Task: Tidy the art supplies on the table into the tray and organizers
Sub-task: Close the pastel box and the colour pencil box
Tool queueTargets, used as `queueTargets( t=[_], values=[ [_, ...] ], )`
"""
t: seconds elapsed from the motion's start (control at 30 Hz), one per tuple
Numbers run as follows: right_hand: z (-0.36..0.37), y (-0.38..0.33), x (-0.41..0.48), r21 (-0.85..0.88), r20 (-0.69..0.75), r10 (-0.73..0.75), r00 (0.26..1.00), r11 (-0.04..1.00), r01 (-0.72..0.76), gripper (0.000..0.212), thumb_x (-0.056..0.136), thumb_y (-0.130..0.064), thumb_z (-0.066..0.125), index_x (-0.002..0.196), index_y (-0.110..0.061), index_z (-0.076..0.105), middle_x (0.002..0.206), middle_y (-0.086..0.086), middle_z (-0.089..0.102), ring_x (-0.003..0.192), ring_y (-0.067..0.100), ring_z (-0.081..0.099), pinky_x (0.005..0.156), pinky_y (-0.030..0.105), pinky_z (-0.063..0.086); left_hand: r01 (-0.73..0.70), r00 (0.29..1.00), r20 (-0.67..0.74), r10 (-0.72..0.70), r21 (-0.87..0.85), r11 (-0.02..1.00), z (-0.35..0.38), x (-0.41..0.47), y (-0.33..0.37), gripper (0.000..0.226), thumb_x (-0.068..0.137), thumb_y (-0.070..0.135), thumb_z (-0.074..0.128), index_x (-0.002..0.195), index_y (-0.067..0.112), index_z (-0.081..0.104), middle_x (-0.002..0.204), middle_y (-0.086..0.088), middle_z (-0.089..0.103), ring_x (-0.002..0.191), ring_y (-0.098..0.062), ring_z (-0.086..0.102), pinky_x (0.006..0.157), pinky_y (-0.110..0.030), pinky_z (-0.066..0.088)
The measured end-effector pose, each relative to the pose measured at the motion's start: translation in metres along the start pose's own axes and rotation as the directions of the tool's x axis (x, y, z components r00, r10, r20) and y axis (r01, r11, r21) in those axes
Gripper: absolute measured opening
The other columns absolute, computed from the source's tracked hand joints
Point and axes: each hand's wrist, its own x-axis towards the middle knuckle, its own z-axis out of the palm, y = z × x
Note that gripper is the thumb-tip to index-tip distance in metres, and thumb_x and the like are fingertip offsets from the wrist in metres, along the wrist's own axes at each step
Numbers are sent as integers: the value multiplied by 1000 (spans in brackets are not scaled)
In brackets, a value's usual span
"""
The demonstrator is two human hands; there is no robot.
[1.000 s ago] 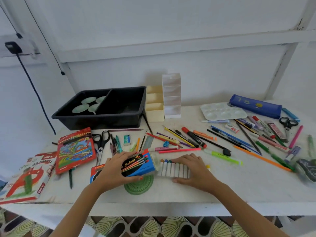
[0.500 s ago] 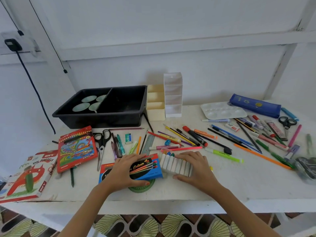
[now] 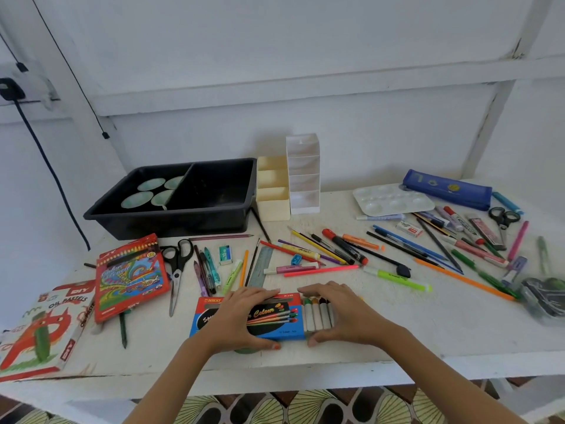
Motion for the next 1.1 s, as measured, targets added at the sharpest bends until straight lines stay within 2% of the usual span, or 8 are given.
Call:
queueTargets(
  t=[0.13,0.23,0.33,0.57,0.8,0.93,1.03,1.1],
  values=[
    [7,0,-12,12,-209,126,970,992,-126,64,81,-53,63,136,-33,39,137,-17,39,123,-4,26,105,20,19,-11,1000,-28,9,-53,999,7,0,-6,93,56,88,48,135,49,20,129,29,25,118,16,18,107,-22,17],
    [16,8,-31,139,-649,329,686,938,-318,30,94,-29,53,120,-16,60,123,0,59,117,17,47,98,30,33,-22,998,-52,19,-59,998,11,-2,-8,92,57,87,49,136,49,21,130,28,25,118,17,17,105,-16,14],
    [25,10,-41,213,-728,512,455,801,-560,21,93,-15,53,102,-4,69,106,12,66,102,29,49,83,41,39,-17,998,-54,15,-44,999,12,0,-9,93,56,89,47,135,49,19,129,29,25,120,13,20,107,-20,15],
    [32,2,-35,308,-612,591,526,790,-530,24,94,-17,51,101,-5,70,117,6,62,115,22,39,90,33,25,-31,994,-106,34,32,999,12,8,12,93,58,89,39,137,47,17,127,25,30,118,8,23,98,-10,10],
    [30,-15,-27,362,-544,501,673,864,-351,27,96,-25,48,104,-13,72,125,-10,53,118,5,30,84,21,16,-62,982,-180,58,-17,998,25,15,30,91,64,87,45,141,42,25,126,23,37,114,2,31,101,-28,29],
    [41,-28,-26,384,-464,449,763,879,-284,30,98,-28,43,112,-19,68,127,-18,44,121,0,23,101,30,24,-62,982,-181,58,-13,998,33,20,43,91,64,86,44,141,45,18,125,22,35,112,4,28,100,-27,26],
    [34,-27,-32,579,-391,517,761,781,-233,22,97,-22,47,98,-34,65,126,-12,44,122,5,27,97,22,33,-64,981,-185,57,-35,997,36,18,41,89,65,84,48,140,47,17,126,24,35,113,7,26,102,-28,25],
    [27,-22,-38,681,-422,597,682,706,-196,22,97,-15,48,98,-34,59,122,-8,46,121,10,37,88,16,35,-79,978,-200,66,-59,995,35,16,43,87,66,81,52,139,48,18,126,27,33,116,8,25,103,-26,25]
  ],
)
